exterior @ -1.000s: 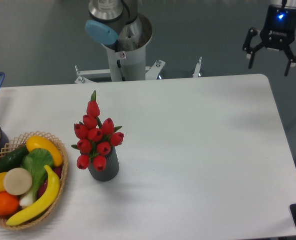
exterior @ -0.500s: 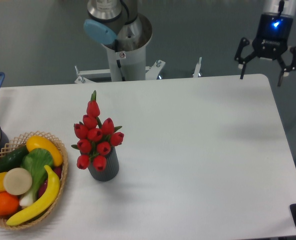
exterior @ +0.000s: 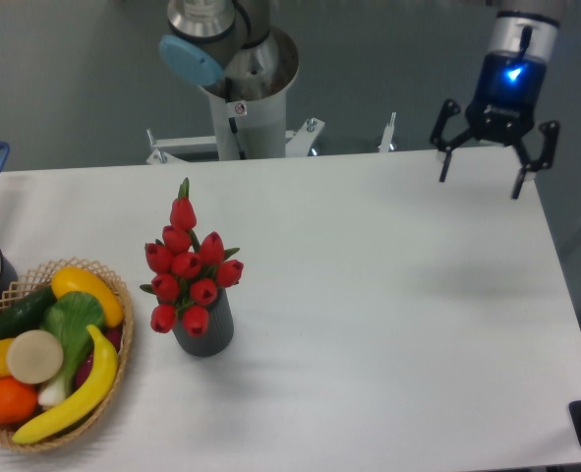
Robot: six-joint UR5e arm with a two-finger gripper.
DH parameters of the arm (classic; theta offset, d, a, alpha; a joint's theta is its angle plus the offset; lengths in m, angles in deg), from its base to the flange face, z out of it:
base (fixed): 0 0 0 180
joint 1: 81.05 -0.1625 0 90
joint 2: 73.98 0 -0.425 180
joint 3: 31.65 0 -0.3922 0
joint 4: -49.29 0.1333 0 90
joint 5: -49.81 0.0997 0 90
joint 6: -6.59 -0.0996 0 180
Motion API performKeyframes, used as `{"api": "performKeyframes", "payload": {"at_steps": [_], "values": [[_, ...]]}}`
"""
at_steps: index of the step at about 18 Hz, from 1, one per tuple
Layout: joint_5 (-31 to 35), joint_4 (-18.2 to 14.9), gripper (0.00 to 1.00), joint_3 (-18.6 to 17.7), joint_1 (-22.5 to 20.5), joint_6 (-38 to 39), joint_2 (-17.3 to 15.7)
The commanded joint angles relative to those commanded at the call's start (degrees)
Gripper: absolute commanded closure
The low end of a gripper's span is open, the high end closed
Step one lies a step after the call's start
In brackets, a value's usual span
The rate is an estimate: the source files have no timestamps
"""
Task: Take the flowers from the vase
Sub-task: 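Move the open gripper down toward the red tulips in the grey vase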
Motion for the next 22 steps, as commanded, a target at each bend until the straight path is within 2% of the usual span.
{"api": "performKeyframes", "payload": {"at_steps": [7, 17, 22], "values": [[0.35, 3.17, 0.00, -2.90, 5.81, -3.35, 0.44], [-0.62, 3.78, 0.00, -4.31, 14.86, -3.09, 0.62], [-3.25, 3.96, 0.00, -4.49, 17.06, -4.13, 2.46]]}}
